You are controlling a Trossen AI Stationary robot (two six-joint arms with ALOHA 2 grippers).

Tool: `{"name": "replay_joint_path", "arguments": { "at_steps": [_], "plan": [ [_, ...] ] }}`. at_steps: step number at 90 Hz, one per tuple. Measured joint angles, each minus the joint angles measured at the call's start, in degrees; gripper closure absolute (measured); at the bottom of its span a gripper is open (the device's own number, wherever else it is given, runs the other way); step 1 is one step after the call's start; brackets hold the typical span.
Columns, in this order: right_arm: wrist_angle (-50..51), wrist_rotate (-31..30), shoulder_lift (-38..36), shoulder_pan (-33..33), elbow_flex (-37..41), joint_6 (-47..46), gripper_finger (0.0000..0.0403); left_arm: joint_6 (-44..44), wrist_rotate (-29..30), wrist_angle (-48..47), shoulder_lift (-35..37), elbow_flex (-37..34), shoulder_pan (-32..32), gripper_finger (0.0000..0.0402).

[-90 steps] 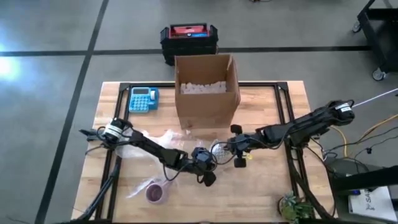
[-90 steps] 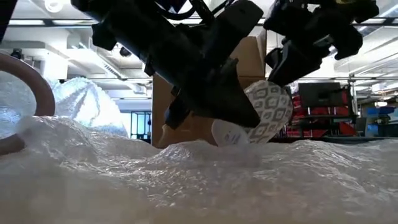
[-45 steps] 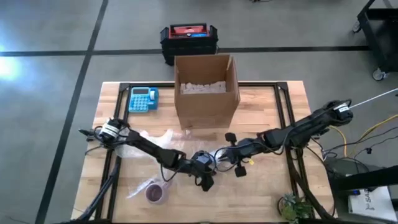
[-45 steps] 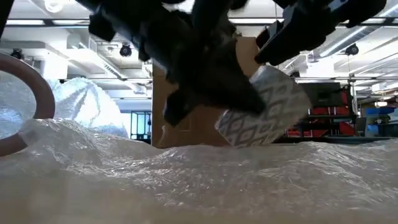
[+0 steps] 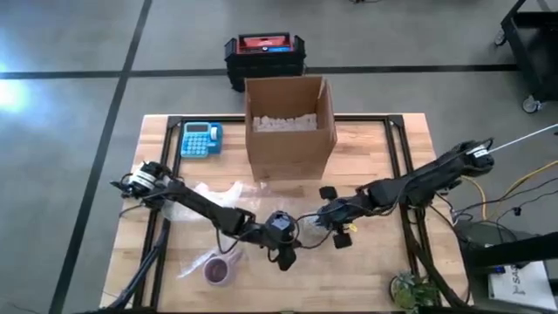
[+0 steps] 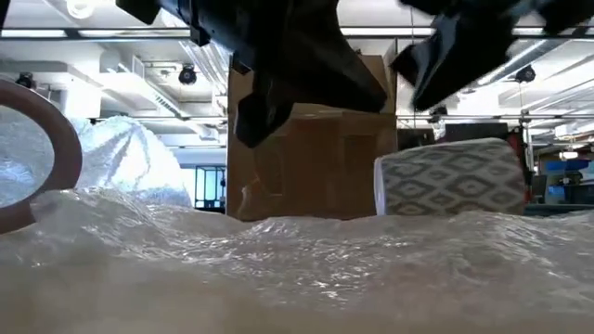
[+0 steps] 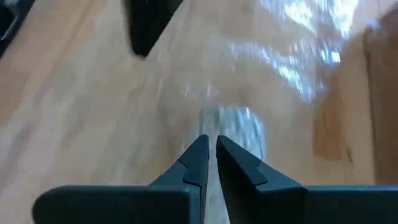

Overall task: Wrap mug
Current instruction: Wrap the white mug with bubble wrap

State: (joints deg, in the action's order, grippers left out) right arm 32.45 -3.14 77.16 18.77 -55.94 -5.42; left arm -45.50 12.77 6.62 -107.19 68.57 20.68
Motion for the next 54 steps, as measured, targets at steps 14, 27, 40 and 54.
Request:
{"name": "replay_joint_path", "arguments": {
  "at_steps": [14, 27, 40, 54],
  "plan": [
    [8.6, -8.0, -4.7, 3.2, 3.0, -7.3, 0.0384, 5.5, 3.2, 0.6, 0.1, 1.3, -2.5, 0.0402],
    [4.2, -11.4, -6.4, 5.6, 12.5, -14.2, 0.0384, 7.6, 4.2, 0.6, -1.5, 1.2, -4.9, 0.0402],
    [-9.4, -11.5, -5.3, 7.2, 18.5, -16.4, 0.0384, 8.0, 4.3, -0.1, -3.9, 1.2, -6.3, 0.0402],
    [-17.8, -11.7, -4.1, 7.7, 18.6, -11.5, 0.0384, 5.6, 3.7, -0.5, -5.3, 1.2, -6.6, 0.0402]
  ]
}}
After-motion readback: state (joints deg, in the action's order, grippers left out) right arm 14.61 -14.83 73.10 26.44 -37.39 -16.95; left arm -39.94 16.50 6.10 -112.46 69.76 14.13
